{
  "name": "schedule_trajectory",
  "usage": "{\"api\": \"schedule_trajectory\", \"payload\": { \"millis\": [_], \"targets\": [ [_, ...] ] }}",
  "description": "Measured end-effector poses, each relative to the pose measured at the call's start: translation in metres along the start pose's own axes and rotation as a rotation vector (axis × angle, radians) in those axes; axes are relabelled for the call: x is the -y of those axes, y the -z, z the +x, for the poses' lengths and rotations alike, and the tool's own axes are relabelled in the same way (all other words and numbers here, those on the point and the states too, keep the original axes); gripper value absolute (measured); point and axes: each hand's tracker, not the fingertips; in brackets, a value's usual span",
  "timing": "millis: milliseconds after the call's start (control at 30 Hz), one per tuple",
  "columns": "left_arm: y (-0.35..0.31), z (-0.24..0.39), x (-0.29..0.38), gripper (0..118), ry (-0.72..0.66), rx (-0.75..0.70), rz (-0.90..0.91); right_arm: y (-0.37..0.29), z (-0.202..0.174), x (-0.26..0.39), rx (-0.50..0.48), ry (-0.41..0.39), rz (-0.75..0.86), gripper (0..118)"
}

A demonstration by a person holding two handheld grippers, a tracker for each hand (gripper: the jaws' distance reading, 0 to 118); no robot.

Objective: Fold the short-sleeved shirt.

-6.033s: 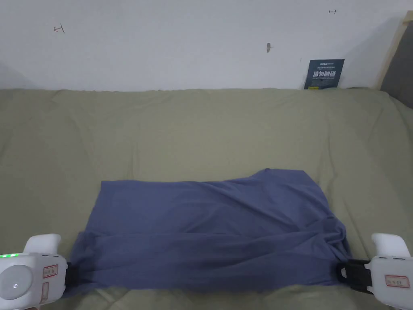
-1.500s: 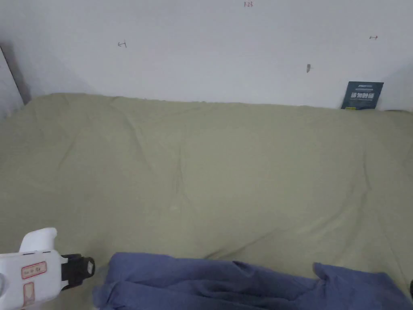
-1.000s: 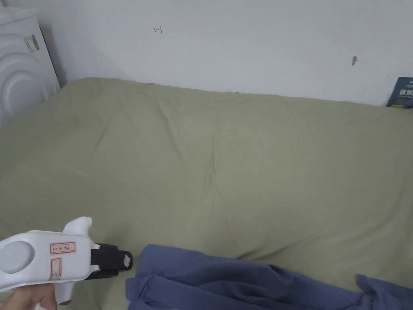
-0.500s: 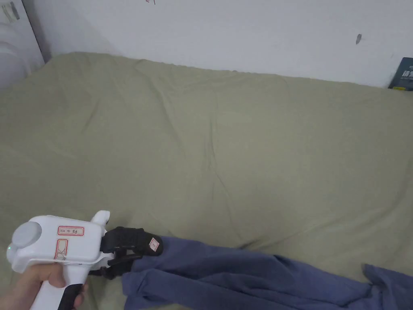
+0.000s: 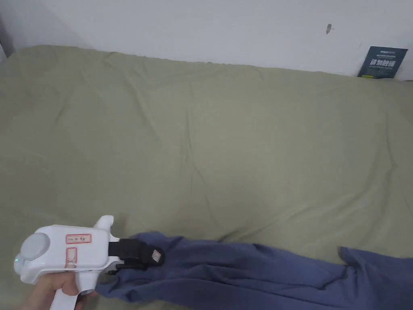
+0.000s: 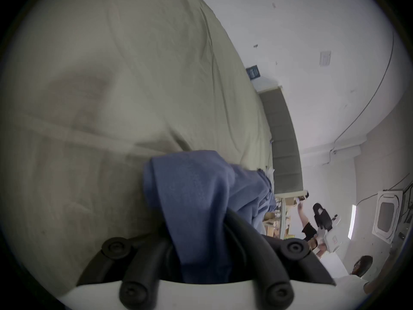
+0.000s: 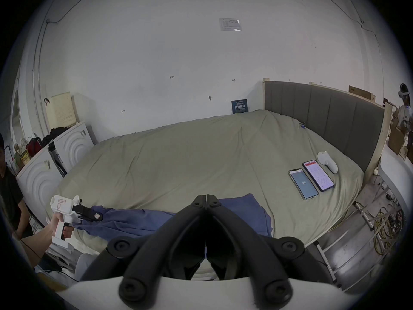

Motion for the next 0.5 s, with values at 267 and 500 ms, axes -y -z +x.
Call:
{"api": "schedule_trajectory", "payload": {
  "millis": [267,500],
  "targets": [
    [-0.047,0.018,-0.001,2,-0.003,-0.065,0.083,0.001,0.008,-0.001,-0.026,0.018,0.008,0],
    [-0.124,0.026,-0.009,2,-0.014,-0.253,0.226,0.01,0.006,-0.005,-0.086,0.023,-0.003,0]
  ]
}}
